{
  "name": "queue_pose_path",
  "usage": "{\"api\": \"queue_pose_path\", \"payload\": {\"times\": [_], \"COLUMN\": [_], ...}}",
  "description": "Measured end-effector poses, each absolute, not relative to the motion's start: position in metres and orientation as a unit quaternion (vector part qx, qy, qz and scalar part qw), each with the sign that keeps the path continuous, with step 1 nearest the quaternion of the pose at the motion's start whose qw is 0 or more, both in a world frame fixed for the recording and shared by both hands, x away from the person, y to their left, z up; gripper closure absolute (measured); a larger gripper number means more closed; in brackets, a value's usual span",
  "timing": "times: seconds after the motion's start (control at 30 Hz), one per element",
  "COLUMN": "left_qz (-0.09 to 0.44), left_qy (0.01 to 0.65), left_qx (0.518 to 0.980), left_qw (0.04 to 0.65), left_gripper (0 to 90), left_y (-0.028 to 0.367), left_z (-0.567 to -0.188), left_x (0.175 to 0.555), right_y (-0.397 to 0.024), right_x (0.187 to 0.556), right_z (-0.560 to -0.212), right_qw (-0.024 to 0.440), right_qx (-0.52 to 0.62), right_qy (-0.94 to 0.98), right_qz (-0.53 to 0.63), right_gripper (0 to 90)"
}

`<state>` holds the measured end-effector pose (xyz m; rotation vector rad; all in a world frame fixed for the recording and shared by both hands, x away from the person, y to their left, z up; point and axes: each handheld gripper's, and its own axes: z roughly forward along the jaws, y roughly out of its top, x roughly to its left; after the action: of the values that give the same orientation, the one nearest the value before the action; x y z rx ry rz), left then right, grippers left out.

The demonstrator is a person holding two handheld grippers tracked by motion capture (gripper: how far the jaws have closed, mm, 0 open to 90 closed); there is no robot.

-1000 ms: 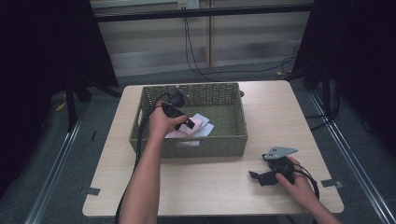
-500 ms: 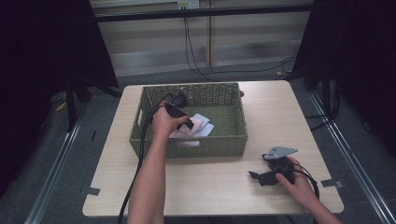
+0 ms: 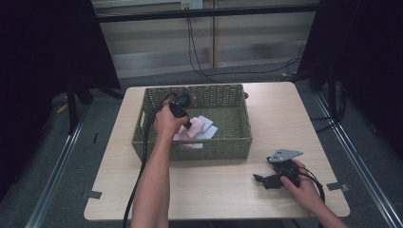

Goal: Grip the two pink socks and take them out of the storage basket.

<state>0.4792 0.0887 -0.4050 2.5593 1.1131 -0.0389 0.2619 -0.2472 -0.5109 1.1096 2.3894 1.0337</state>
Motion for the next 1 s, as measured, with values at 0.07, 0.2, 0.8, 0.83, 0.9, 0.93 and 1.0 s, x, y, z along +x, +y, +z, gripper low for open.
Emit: {"api": "queue_pose_path", "payload": {"times": [0.07, 0.2, 0.8, 0.83, 0.9, 0.93, 1.0], "left_qz": [-0.024, -0.036, -0.042, -0.043, -0.049, -0.048, -0.045], "left_qy": [0.394, 0.401, 0.399, 0.400, 0.404, 0.405, 0.404], "left_qx": [0.901, 0.895, 0.894, 0.894, 0.892, 0.893, 0.893], "left_qw": [0.182, 0.193, 0.199, 0.198, 0.197, 0.193, 0.190], "left_gripper": [87.7, 87.7, 85.6, 86.2, 87.4, 87.6, 87.8], "left_y": [0.091, 0.097, 0.108, 0.108, 0.108, 0.108, 0.108], "left_z": [-0.394, -0.380, -0.381, -0.381, -0.381, -0.379, -0.374], "left_x": [0.477, 0.474, 0.470, 0.471, 0.471, 0.470, 0.470], "right_y": [-0.247, -0.247, -0.247, -0.247, -0.247, -0.247, -0.247], "right_x": [0.262, 0.262, 0.262, 0.262, 0.262, 0.262, 0.262], "right_z": [-0.511, -0.511, -0.511, -0.511, -0.511, -0.511, -0.511], "right_qw": [0.155, 0.154, 0.154, 0.154, 0.154, 0.154, 0.154], "right_qx": [0.388, 0.389, 0.389, 0.389, 0.389, 0.389, 0.388], "right_qy": [0.834, 0.834, 0.834, 0.834, 0.834, 0.834, 0.834], "right_qz": [0.361, 0.361, 0.361, 0.361, 0.361, 0.361, 0.361], "right_gripper": [12.3, 12.3, 12.3, 12.3, 12.3, 12.4, 12.3]}}
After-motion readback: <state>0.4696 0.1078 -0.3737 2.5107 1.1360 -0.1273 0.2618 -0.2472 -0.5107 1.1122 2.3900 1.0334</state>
